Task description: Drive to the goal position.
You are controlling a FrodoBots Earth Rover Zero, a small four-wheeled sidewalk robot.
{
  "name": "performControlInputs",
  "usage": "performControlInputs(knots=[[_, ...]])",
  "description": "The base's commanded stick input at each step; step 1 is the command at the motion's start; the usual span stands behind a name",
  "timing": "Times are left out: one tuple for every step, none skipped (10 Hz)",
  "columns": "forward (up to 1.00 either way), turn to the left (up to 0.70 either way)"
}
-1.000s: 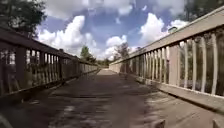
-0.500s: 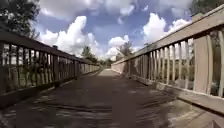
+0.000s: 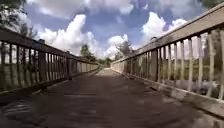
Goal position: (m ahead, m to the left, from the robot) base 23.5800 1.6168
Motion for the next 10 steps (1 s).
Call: performControlInputs(knots=[[1.0,0.0],[1.0,0.0],[1.0,0.0],[1.0,0.17],[1.0,0.27],[1.0,0.27],[1.0,0.27],[1.0,0.27],[1.0,0.07],[1.0,0.0]])
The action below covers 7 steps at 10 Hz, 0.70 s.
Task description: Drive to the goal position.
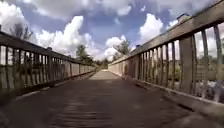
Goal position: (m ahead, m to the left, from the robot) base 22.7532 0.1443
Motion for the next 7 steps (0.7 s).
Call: performControlInputs(knots=[[1.0,0.0],[1.0,0.0],[1.0,0.0],[1.0,0.0],[1.0,0.0],[1.0,0.0],[1.0,0.0]])
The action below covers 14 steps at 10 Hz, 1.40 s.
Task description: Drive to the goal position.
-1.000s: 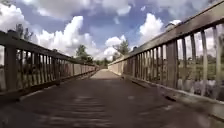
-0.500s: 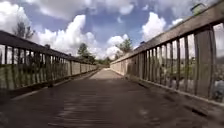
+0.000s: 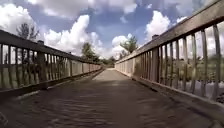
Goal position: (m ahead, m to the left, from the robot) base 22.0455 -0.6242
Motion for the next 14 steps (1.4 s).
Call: performControlInputs(knots=[[1.0,0.0],[1.0,0.0],[1.0,0.0],[1.0,0.0],[1.0,0.0],[1.0,0.0],[1.0,0.0],[1.0,0.0],[1.0,0.0],[1.0,0.0],[1.0,0.0],[1.0,0.0],[1.0,0.0],[1.0,0.0]])
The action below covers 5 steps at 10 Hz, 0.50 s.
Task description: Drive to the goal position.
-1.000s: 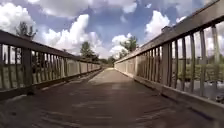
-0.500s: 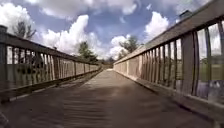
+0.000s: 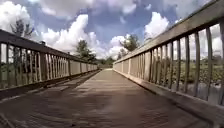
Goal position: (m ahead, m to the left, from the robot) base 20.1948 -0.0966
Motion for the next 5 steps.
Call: performControlInputs(knots=[[1.0,0.0],[1.0,0.0],[1.0,0.0],[1.0,0.0],[1.0,0.0]])
